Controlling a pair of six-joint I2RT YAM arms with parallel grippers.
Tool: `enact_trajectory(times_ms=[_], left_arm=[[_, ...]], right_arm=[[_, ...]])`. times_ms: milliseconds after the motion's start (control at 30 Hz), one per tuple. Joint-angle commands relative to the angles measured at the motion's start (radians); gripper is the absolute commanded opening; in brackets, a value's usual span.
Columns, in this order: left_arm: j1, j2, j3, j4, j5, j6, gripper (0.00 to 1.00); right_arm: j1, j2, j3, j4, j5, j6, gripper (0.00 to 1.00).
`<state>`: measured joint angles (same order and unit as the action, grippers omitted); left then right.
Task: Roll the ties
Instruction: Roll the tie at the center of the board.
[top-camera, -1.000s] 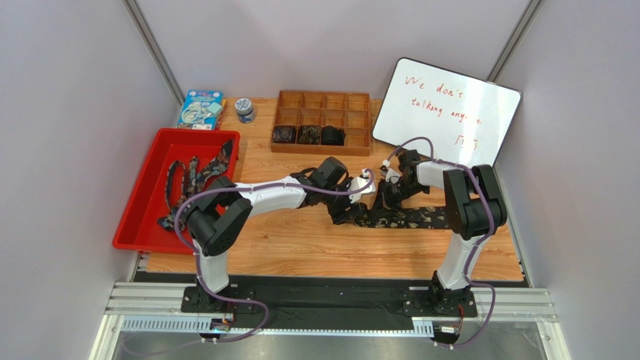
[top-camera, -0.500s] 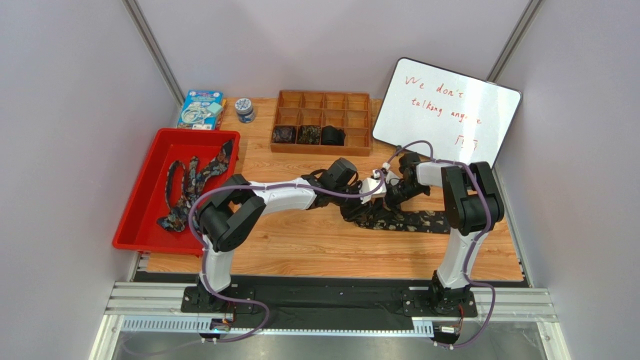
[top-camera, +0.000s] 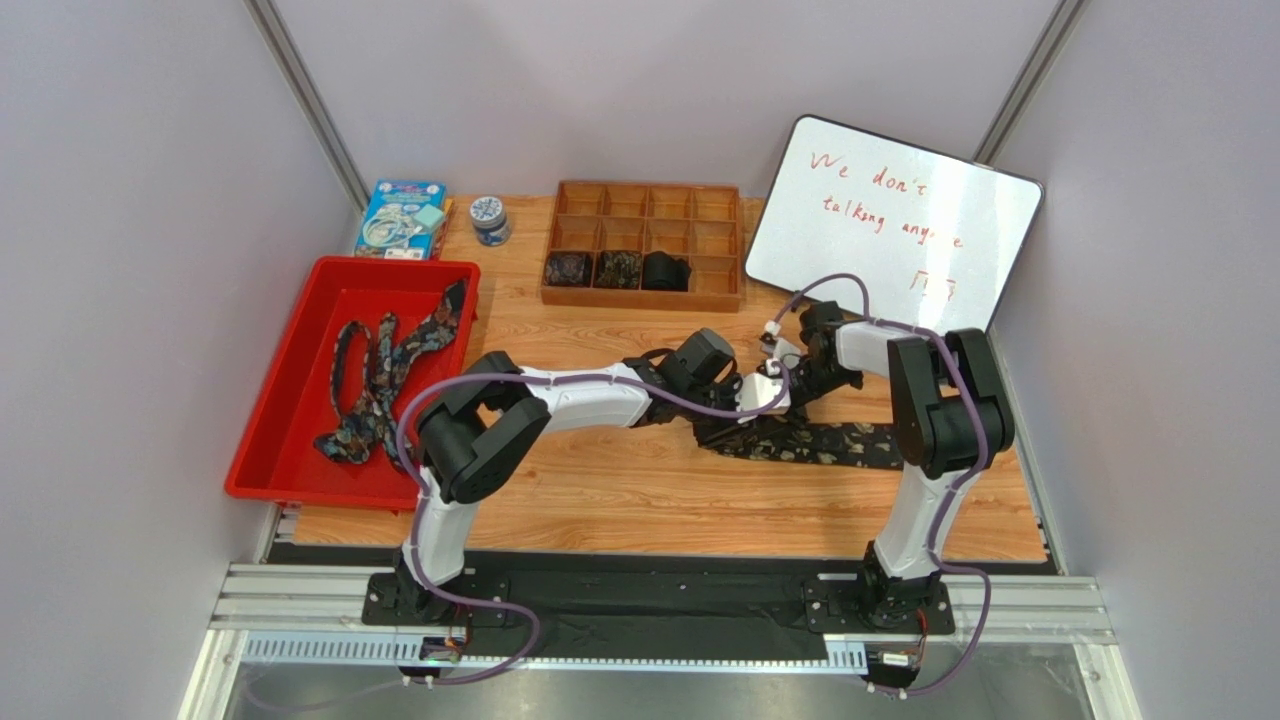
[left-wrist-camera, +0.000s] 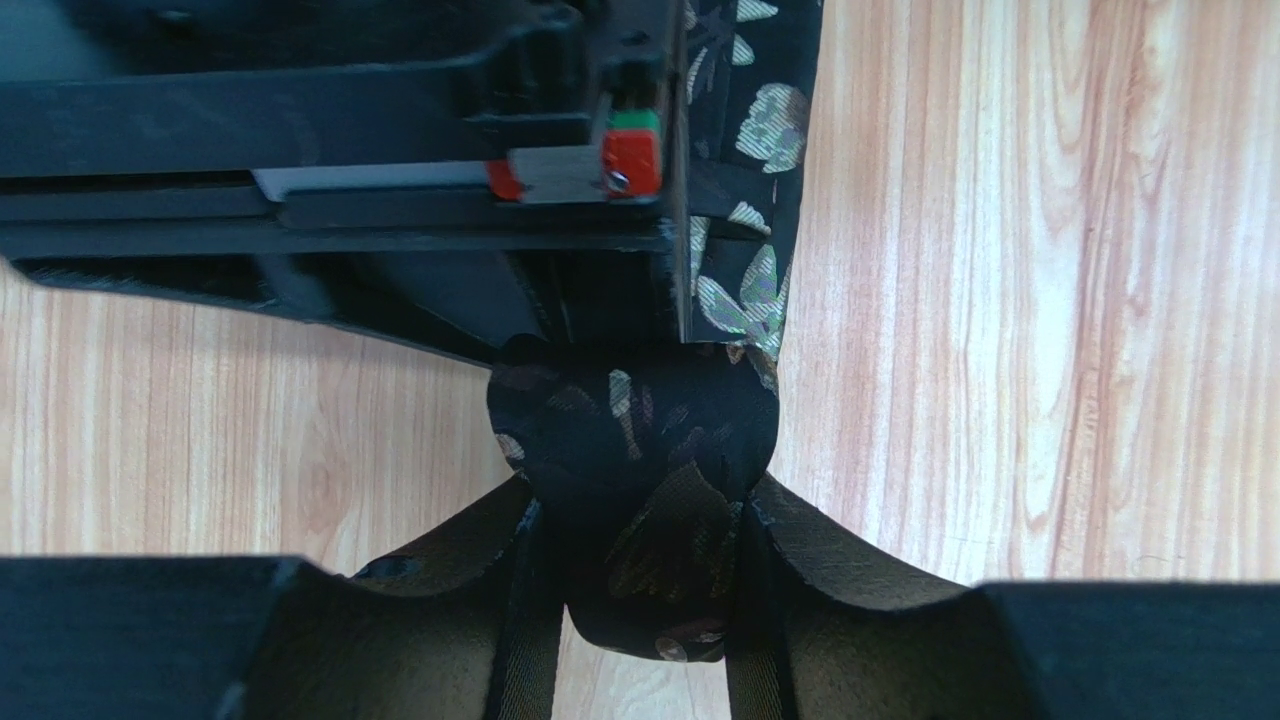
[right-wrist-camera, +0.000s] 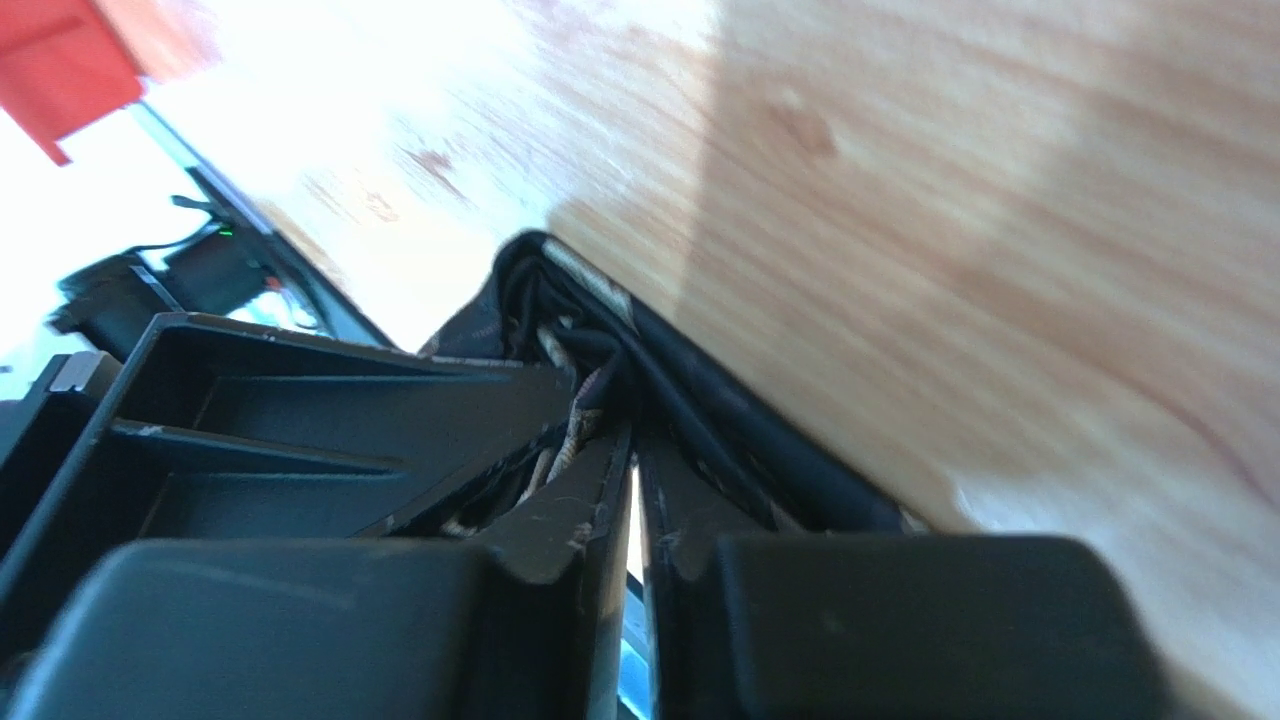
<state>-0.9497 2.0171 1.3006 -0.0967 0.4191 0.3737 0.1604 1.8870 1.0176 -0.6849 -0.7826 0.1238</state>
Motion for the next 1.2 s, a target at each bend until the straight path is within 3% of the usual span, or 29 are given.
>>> enact_trajectory(times_ms=[0,333,567,667,933,1000,1033,1067,1133,1167], left_arm=[[-0.029,0.066,-0.033,-0.144,-0.121,0.076,0.27],[-0.031,0.109,-0.001,-0.219,-0.186,0.07,0.25],[-0.031,0.131,0.025,-0.247,-0.166,0.096,0.3],[-0.031,0.137,0.034,-0.256,-0.163,0.108,0.34],[-0.029,0.149,0.063,-0.276,-0.155,0.105,0.35],[-0.026,0.155,0.074,-0.287,-0.152,0.093,0.35],[-0.024,0.154,0.077,-0.29,-0.152,0.087,0.35],[-0.021,0.154,0.074,-0.288,-0.151,0.079,0.35],[-0.005,0.147,0.074,-0.291,-0.152,0.047,0.34],[0.002,0.146,0.074,-0.296,-0.157,0.035,0.34]], right_arm=[[-0.015,-0.052,0.056,-0.087,0.049,-0.078,0.18],[-0.117,-0.045,0.148,-0.283,0.017,-0.174,0.3],[-0.151,-0.118,0.145,-0.324,-0.095,-0.182,0.53],[-0.141,-0.121,0.122,-0.298,-0.106,-0.159,0.53],[-0.101,-0.072,0.041,-0.133,-0.109,-0.081,0.46],[-0.099,-0.046,0.029,-0.119,-0.083,-0.081,0.36],[-0.099,-0.037,0.026,-0.116,-0.069,-0.09,0.21],[-0.099,-0.031,0.024,-0.116,-0.049,-0.092,0.13],[-0.099,-0.012,0.032,-0.11,-0.034,-0.092,0.0],[-0.099,-0.005,0.041,-0.11,-0.021,-0.09,0.0]])
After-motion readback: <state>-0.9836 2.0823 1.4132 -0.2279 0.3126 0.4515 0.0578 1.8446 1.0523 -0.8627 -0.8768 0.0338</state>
